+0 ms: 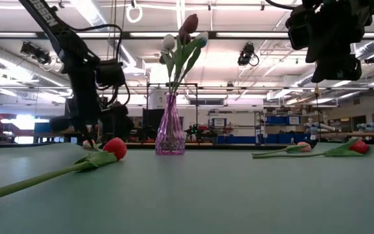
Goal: Sort flowers into vase by color
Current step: Put the left pink tulip into the transparent vase
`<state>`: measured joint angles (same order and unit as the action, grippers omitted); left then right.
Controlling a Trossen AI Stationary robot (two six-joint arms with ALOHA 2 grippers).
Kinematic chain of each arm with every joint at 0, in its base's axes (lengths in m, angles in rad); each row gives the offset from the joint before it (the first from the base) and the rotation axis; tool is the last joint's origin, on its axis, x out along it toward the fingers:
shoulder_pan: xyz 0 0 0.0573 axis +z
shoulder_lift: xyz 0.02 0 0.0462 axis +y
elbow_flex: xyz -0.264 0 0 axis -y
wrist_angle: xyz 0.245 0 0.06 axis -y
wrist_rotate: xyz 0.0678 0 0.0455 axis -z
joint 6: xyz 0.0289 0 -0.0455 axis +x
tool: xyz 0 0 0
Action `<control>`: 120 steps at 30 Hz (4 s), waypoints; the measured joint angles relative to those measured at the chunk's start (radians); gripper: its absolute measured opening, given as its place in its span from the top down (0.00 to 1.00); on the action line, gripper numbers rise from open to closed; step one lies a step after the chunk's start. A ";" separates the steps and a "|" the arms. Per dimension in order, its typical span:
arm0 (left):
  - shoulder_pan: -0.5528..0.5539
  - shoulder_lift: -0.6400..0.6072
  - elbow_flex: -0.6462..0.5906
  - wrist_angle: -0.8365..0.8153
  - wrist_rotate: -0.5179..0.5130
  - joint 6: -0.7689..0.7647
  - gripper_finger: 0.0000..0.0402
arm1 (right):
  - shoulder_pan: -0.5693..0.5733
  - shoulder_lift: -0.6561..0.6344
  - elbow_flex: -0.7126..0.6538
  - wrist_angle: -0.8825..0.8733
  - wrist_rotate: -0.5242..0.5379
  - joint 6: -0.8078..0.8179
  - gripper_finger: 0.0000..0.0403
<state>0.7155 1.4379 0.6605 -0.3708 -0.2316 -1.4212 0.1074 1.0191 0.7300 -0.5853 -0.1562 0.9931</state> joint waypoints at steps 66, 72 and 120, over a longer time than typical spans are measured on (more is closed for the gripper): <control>-0.934 -0.759 -0.001 0.118 0.121 0.719 0.99 | 0.103 0.536 0.121 1.331 0.345 -0.234 0.58; -1.071 -0.758 0.000 0.361 0.254 0.896 0.99 | 0.159 0.776 0.414 1.323 0.375 -0.392 0.58; -1.223 -0.802 0.000 0.296 0.192 0.999 0.99 | 0.185 1.081 0.941 1.273 0.363 -0.656 0.58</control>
<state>-0.5072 0.6357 0.6608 -0.0750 -0.0392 -0.4224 0.2919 2.0998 1.6711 0.6882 0.2070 0.3374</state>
